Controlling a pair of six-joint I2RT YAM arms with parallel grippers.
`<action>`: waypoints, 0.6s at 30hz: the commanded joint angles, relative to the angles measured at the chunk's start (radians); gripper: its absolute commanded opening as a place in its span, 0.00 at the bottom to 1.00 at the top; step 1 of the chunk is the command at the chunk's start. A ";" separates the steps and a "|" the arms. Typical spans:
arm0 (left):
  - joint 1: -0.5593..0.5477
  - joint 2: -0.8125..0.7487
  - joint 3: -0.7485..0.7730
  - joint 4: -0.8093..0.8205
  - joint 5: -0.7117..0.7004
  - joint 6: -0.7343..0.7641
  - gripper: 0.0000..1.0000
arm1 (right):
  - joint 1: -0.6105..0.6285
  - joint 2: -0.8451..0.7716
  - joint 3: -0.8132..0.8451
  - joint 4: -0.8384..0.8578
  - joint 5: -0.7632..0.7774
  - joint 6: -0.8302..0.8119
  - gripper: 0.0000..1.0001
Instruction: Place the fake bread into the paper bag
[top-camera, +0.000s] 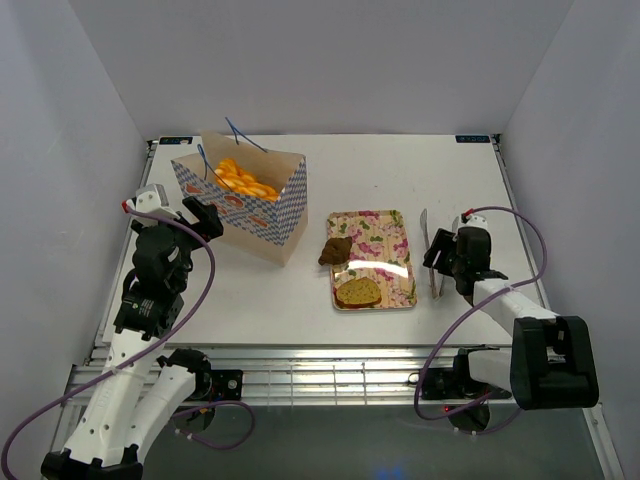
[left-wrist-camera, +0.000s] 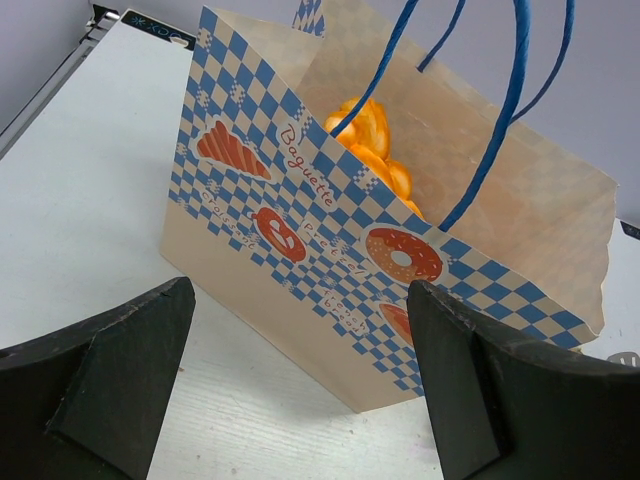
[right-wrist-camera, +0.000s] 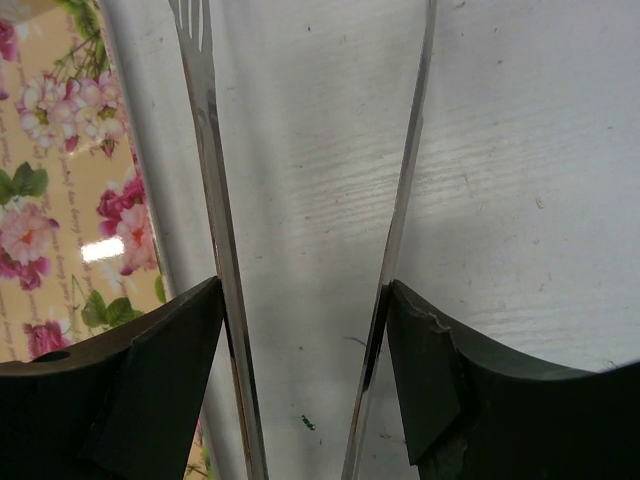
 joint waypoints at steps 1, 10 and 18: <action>-0.003 -0.002 -0.003 0.009 0.015 -0.001 0.98 | -0.005 0.040 0.023 0.047 -0.012 0.002 0.71; -0.003 0.003 -0.003 0.009 0.029 -0.004 0.98 | -0.005 0.097 0.049 0.008 -0.003 -0.003 0.73; -0.003 0.006 -0.003 0.011 0.044 -0.004 0.98 | -0.005 0.100 0.073 -0.039 0.037 -0.018 0.77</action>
